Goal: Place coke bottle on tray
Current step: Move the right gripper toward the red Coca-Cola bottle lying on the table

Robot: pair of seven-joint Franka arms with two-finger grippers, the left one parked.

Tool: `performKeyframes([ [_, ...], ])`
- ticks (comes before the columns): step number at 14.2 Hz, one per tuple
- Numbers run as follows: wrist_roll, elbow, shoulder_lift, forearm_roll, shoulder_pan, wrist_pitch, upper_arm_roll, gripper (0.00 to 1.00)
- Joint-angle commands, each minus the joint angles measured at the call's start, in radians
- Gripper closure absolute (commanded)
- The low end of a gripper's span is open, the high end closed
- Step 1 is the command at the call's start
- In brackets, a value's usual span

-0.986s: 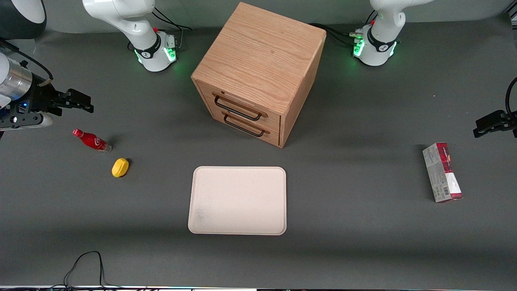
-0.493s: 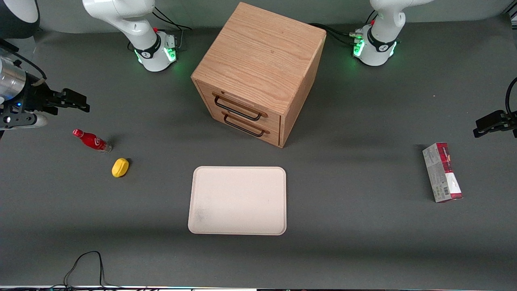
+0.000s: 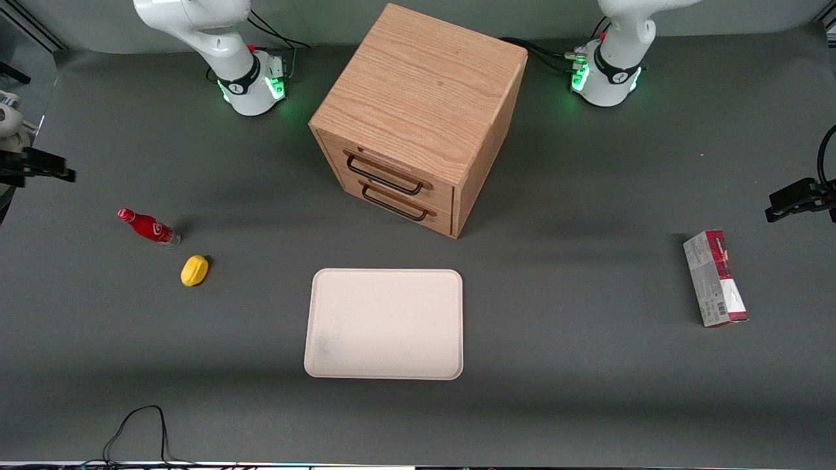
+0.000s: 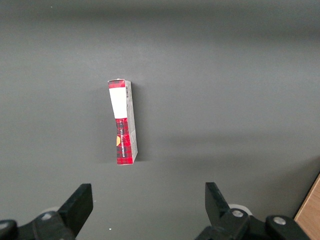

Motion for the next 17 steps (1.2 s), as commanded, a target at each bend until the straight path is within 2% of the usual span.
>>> performKeyframes([
  [1, -0.033, 0.023, 0.012, -0.019, 0.014, -0.015, -0.014, 0.0],
  [3, -0.032, -0.026, -0.002, -0.02, 0.017, 0.014, -0.014, 0.01],
  [7, -0.024, -0.22, -0.068, -0.02, 0.02, 0.175, -0.016, 0.01],
  [13, -0.026, -0.519, -0.102, -0.023, 0.017, 0.51, -0.048, 0.01],
  [17, -0.035, -0.632, -0.1, -0.025, 0.019, 0.653, -0.075, 0.02],
])
